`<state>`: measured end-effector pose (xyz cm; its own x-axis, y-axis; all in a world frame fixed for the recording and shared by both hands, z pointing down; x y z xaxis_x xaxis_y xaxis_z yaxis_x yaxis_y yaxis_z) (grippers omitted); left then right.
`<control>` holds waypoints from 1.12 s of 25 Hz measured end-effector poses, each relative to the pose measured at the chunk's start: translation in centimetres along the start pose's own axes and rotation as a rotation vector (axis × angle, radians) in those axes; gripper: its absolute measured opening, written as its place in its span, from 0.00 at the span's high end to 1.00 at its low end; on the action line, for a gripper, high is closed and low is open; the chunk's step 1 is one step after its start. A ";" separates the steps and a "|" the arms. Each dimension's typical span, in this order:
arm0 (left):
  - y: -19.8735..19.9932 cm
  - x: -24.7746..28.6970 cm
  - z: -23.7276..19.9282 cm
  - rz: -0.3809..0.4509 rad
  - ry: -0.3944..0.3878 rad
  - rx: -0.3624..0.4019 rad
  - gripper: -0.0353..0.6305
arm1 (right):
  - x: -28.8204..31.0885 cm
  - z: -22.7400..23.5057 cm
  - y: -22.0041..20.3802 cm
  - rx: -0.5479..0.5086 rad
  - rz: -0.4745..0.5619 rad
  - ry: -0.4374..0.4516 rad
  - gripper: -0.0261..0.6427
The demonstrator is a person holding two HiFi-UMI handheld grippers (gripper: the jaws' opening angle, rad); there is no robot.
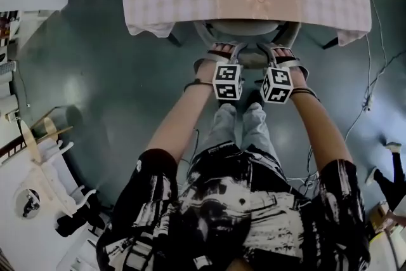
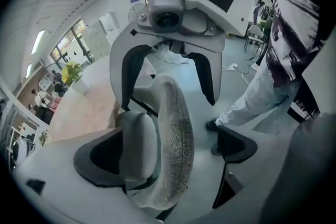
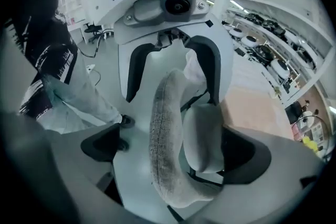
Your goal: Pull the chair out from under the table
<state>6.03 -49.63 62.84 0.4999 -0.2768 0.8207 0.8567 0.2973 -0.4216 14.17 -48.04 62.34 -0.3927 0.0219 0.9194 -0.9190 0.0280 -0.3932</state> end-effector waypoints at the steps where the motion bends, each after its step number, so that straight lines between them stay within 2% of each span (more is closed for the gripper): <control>1: -0.4 1.0 0.2 -0.020 -0.016 0.012 0.10 | 0.9 0.2 -0.2 -0.002 -0.018 0.017 0.10; 7: -2.1 4.4 1.1 -0.085 -0.072 0.027 0.11 | 4.4 0.9 -1.6 -0.005 -0.097 0.072 0.10; 12: -2.7 5.8 1.6 -0.123 -0.098 0.015 0.11 | 6.1 0.9 -1.9 -0.041 -0.145 0.077 0.11; 15: -3.1 6.3 1.7 -0.139 -0.088 0.025 0.21 | 6.9 1.2 -2.0 -0.054 -0.178 0.058 0.13; 16: -3.1 6.4 1.7 -0.143 -0.081 0.041 0.27 | 7.1 1.3 -2.1 -0.061 -0.188 0.041 0.19; 19: -3.3 6.6 1.8 -0.159 -0.040 0.129 0.49 | 7.3 1.2 -2.2 -0.124 -0.232 -0.024 0.55; 21: -3.3 6.7 2.2 -0.164 -0.001 0.202 0.64 | 7.5 0.9 -2.3 -0.166 -0.261 -0.058 0.69; 22: -3.3 6.8 2.3 -0.165 0.012 0.229 0.70 | 7.6 0.8 -2.3 -0.174 -0.268 -0.060 0.71; 24: -3.3 6.9 2.5 -0.169 0.016 0.259 0.75 | 7.7 0.8 -2.4 -0.179 -0.273 -0.044 0.76; 28: -3.4 7.1 2.5 -0.171 -0.002 0.265 0.78 | 7.8 0.9 -2.4 -0.177 -0.272 -0.009 0.80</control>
<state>6.33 -50.32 71.03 0.3513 -0.3410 0.8720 0.8648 0.4750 -0.1627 13.26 -48.80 70.46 -0.1348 -0.0192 0.9907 -0.9703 0.2053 -0.1281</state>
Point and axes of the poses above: the fingertips, and each gripper's own axes: x forward along the fingers, z to its right, y out of its top, the point moved 9 cm from there along -x, backward along the fingers, and after that the axes turned 13 degrees about y, right-handed, at the moved point
